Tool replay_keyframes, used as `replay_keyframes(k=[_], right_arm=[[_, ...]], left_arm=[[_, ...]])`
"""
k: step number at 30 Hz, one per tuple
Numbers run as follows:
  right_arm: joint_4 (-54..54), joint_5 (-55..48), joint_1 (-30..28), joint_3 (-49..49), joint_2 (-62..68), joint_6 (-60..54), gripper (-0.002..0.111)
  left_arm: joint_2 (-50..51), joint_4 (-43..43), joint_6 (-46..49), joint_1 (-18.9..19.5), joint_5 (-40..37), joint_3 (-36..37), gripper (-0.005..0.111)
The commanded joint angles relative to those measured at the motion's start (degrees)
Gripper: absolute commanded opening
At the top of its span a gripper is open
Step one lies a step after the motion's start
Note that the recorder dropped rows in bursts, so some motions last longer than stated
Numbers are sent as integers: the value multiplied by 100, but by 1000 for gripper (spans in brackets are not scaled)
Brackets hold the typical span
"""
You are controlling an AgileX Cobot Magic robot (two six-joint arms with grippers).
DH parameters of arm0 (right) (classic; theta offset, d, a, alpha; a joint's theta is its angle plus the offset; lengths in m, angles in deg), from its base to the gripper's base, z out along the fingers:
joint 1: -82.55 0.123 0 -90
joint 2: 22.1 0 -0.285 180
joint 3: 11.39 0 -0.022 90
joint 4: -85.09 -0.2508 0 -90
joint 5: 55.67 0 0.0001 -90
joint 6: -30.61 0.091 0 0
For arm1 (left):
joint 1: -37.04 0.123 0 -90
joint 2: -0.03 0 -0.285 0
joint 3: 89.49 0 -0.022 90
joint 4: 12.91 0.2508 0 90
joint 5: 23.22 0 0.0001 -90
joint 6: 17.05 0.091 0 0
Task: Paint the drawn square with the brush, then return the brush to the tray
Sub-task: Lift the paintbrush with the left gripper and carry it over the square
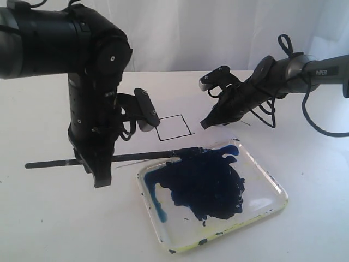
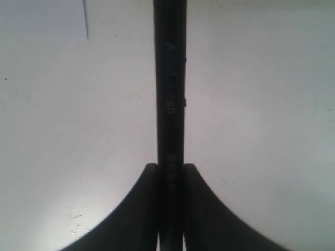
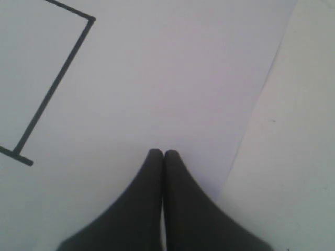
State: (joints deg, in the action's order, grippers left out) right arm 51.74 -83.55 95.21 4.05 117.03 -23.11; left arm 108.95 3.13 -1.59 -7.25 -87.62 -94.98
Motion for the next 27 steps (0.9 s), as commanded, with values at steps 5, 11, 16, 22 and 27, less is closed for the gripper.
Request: replay_keyframes(k=[5, 11, 16, 22, 27], right_arm=[[95, -145, -8, -10, 82, -40, 0], [95, -158, -8, -10, 82, -40, 0], [95, -158, -8, -10, 82, -40, 0], [95, -147, -8, -10, 82, -40, 0], [95, -107, -8, -10, 82, 84, 0]], left_arm=[[-50, 28, 407, 598, -556, -31, 0], [-50, 95, 429, 952, -364, -31, 0], [-38, 127, 484, 1223, 269, -34, 0], [345, 135, 535, 1403, 442, -377, 0], [772, 135, 535, 1448, 388, -975, 0]])
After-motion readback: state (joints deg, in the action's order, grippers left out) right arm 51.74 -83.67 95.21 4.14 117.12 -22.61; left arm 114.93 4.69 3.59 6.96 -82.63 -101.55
